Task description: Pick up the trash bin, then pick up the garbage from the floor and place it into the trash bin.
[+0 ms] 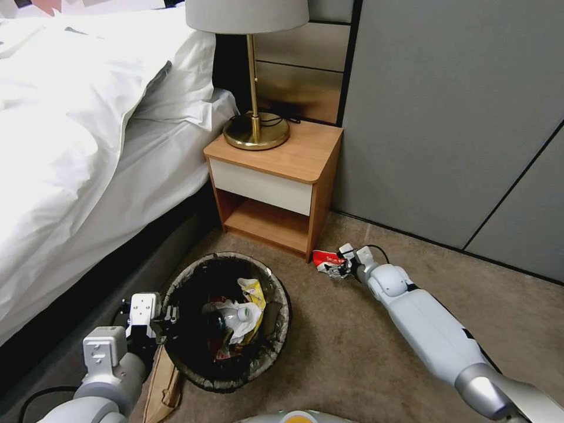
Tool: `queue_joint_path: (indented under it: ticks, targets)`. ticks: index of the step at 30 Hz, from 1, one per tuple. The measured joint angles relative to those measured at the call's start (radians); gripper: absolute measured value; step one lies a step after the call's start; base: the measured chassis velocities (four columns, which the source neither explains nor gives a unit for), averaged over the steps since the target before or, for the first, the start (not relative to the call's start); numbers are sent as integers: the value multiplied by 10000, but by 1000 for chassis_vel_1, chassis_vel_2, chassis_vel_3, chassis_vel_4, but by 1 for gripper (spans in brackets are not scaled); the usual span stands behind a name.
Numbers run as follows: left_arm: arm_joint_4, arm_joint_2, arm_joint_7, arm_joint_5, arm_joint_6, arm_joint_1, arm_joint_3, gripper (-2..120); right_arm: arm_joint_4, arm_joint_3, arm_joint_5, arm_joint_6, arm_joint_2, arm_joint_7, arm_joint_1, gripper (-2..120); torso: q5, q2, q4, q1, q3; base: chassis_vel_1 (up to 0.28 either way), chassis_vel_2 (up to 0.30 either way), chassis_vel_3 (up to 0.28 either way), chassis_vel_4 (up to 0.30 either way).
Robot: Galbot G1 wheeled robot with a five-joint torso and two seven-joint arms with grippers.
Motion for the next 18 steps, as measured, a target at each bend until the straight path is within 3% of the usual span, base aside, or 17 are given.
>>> queue_joint_path:
  ticks: [15,18]
  targets:
    - [0,21,-6,-16,-3,0,-26,1,-808,0,-507,214,401,-26,167,100,0,0,0,0,-1,0,0,0,0]
    - [0,18,-8,-14,-3,-12,-16,1,-848,59,-507,260,395,-60,163,95,0,0,0,0,-1,0,0,0,0]
